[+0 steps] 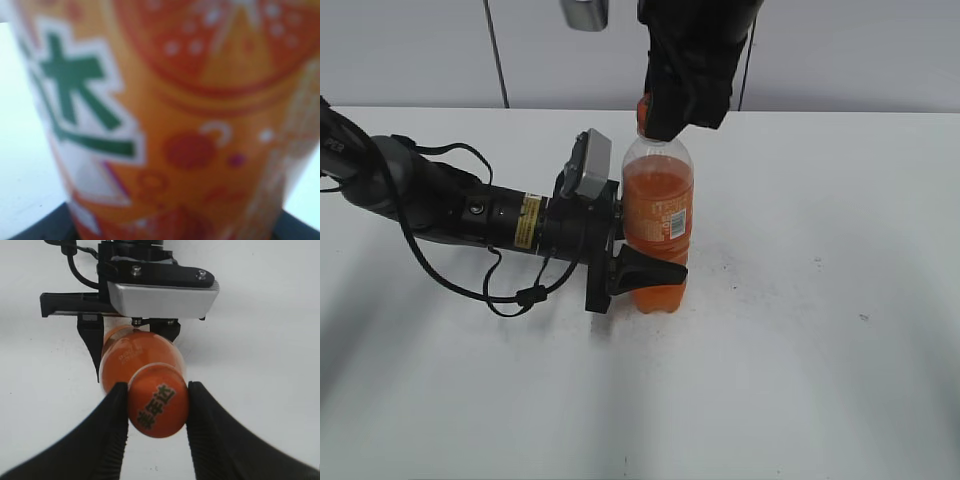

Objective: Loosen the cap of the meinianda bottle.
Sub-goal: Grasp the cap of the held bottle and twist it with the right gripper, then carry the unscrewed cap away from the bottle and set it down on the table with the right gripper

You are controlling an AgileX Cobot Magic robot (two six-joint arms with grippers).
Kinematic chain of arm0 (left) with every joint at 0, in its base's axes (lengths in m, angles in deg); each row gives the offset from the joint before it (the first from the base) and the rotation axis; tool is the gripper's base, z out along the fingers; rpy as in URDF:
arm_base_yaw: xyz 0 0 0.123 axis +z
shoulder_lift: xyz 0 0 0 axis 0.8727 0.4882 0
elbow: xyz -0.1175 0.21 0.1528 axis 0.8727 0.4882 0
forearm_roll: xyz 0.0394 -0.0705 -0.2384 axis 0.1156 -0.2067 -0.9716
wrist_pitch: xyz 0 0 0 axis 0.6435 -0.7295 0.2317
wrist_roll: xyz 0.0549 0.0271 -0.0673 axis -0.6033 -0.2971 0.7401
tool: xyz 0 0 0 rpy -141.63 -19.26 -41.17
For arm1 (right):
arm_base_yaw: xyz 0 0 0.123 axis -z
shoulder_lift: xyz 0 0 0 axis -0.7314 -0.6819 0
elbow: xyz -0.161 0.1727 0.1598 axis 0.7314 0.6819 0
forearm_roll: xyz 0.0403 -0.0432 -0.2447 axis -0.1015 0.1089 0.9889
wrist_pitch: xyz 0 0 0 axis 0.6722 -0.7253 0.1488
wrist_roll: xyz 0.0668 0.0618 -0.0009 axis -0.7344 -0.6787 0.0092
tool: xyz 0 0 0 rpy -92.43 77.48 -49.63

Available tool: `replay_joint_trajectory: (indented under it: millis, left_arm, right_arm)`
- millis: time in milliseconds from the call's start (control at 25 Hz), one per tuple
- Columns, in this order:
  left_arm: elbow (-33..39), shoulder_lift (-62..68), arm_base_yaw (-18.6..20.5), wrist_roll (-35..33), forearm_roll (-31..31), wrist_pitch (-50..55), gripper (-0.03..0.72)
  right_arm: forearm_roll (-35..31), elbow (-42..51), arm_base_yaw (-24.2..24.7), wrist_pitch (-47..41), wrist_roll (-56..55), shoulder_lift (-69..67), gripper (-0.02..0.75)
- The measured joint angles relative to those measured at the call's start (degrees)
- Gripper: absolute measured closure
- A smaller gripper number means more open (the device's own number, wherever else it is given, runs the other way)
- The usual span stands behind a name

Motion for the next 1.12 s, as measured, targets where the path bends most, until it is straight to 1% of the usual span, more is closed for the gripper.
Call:
replay_joint_trajectory:
  millis: [560,680,800,960,1040,1120]
  left_arm:
    - [0.00,0.00,-0.06,-0.03,1.29,-0.85,0.294]
    - [0.00,0.00,-0.06,-0.03,1.36,-0.89,0.294]
    - [0.00,0.00,-0.06,-0.03,1.36,-0.89,0.294]
    - [0.00,0.00,-0.06,-0.03,1.41,-0.89,0.294]
    - [0.00,0.00,-0.06,-0.03,1.46,-0.89,0.294]
    - [0.00,0.00,-0.06,-0.03,1.52,-0.89,0.294]
  right_arm:
    - [-0.36,0.00,0.00,-0.43,1.59,3.40,0.465]
    - [-0.36,0.00,0.00,-0.37,-0.51,4.75,0.465]
    - [0.42,0.00,0.00,-0.37,-7.26,6.41,0.465]
    - [4.91,-0.13,0.67,-0.37,-22.09,7.89,0.465]
    - [6.10,0.04,2.55,-0.32,-29.74,8.28,0.465]
    - [5.65,1.09,5.95,-0.26,-36.76,8.73,0.465]
